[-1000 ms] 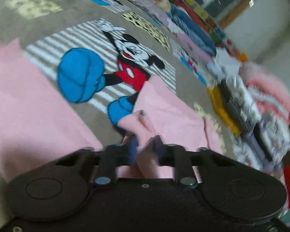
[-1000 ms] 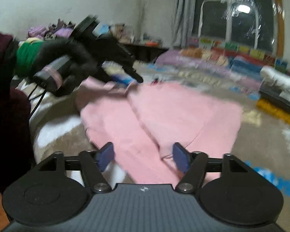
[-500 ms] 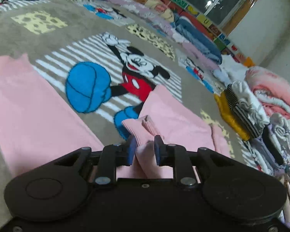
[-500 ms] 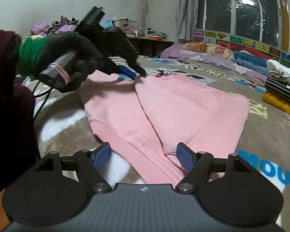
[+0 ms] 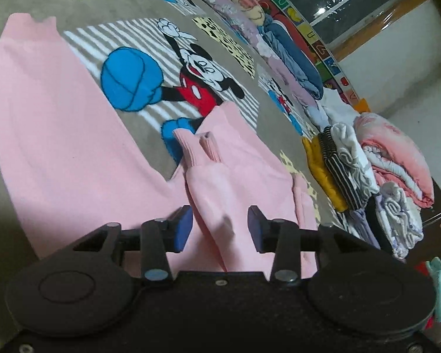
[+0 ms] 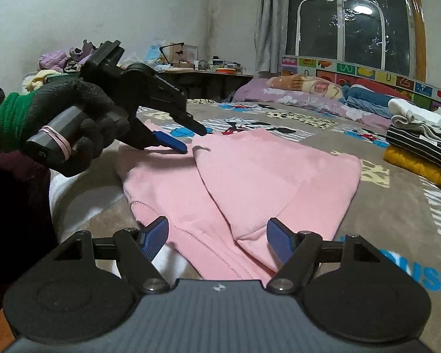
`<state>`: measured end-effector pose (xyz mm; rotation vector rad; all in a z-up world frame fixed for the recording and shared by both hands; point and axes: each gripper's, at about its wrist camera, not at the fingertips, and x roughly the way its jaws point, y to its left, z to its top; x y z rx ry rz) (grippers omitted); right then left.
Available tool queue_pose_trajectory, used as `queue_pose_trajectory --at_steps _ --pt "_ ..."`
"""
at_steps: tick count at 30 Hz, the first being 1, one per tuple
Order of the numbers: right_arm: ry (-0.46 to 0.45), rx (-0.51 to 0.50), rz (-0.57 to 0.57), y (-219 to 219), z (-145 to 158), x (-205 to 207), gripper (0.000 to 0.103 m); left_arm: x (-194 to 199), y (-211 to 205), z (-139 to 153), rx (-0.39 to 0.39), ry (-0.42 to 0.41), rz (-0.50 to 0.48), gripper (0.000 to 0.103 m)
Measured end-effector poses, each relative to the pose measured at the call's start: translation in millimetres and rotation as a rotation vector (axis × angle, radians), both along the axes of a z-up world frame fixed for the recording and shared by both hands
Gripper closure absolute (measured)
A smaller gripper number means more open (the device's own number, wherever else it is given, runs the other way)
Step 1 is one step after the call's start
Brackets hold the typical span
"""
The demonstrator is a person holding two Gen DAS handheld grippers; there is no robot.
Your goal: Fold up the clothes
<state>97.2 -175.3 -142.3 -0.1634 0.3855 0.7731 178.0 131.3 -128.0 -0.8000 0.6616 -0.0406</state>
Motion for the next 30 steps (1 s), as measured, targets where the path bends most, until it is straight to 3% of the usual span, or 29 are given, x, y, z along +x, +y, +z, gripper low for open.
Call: queue_pose_trajectory --at_steps 4,5,7,10,22,30 --pt "0.025 -0.005 0.006 -1 -3 2 0.030 8 4 -4 -0.011 -0.007 0.038 0.070" --pt "0.031 -0.009 0.006 -1 -5 3 0.030 9 5 -4 -0.008 -0.015 0.042 0.074" --pt "0.039 -0.013 0.007 -2 -7 3 0.030 15 3 -3 0.016 -0.011 0.041 0.095" --pt "0.047 -0.009 0.009 -4 -7 3 0.030 18 -3 8 0.033 -0.032 0.037 0.100" --pt "0.075 0.024 0.021 -14 -7 3 0.030 53 -63 62 0.049 -0.135 -0.072 0.100" --pt "0.128 0.085 0.013 -27 -7 11 0.029 95 -108 72 0.086 -0.141 -0.129 0.103"
